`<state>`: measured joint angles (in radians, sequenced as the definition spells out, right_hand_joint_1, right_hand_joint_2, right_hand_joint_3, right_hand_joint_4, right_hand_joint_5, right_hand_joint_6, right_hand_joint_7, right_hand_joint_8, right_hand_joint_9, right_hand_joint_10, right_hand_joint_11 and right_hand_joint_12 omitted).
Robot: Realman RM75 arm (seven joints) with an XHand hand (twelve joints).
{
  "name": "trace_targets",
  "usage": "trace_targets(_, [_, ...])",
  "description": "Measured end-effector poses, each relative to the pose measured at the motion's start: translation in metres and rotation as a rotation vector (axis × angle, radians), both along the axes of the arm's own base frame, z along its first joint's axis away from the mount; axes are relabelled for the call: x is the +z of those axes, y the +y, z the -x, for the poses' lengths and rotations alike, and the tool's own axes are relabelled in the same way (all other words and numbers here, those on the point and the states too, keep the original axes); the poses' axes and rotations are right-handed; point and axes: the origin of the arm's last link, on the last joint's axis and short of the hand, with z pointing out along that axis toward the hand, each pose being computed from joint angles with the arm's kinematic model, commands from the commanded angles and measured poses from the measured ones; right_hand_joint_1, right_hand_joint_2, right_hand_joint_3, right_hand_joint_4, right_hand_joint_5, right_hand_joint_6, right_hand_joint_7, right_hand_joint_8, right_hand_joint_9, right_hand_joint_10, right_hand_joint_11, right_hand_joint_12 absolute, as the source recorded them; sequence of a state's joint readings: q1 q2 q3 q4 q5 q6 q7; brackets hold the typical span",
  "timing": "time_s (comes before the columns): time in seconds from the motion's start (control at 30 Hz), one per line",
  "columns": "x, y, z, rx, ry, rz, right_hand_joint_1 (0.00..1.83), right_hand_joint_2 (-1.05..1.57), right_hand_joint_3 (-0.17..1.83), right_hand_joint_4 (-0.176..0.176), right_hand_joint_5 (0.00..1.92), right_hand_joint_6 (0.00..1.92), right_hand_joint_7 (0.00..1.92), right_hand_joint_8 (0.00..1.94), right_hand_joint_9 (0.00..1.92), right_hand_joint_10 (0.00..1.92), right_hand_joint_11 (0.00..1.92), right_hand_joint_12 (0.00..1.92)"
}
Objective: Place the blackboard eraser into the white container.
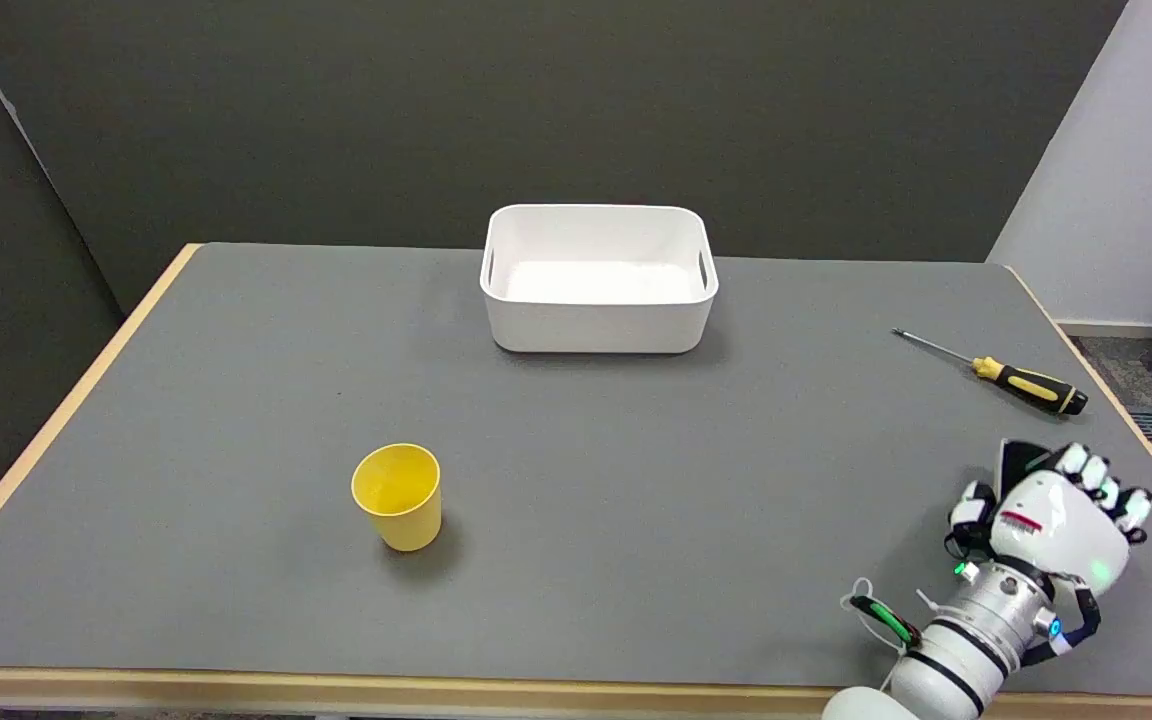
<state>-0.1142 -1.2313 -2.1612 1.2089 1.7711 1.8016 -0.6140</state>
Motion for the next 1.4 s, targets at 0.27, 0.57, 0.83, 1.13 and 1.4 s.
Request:
trace_targets(0.27, [0.001,-0.024,-0.024,0.123,0.115,-0.106,1.22,1.44,0.05,-0.176,0.31,1.86,0.21,1.92,0.50,1.92,0.00,1.92])
trace_targets(0.57, [-0.002,-0.072,-0.060,0.274,0.224,-0.291,1.22,1.42,0.10,-0.176,0.31,1.87,0.21,1.91,0.50,1.92,0.00,1.92])
trace_targets(0.83, [-0.006,-0.136,-0.090,0.362,0.229,-0.515,1.21,1.45,0.04,-0.176,0.32,1.86,0.23,1.90,0.50,1.92,0.00,1.92])
trace_targets(1.13, [-0.013,-0.216,-0.108,0.352,0.123,-0.770,0.99,1.46,0.09,-0.176,0.33,1.89,0.35,1.94,0.24,1.92,0.00,1.92])
trace_targets(1.4, [-0.029,-0.282,-0.105,0.268,-0.078,-0.955,0.99,1.46,0.09,-0.176,0.33,1.89,0.35,1.94,0.29,1.92,0.00,1.92])
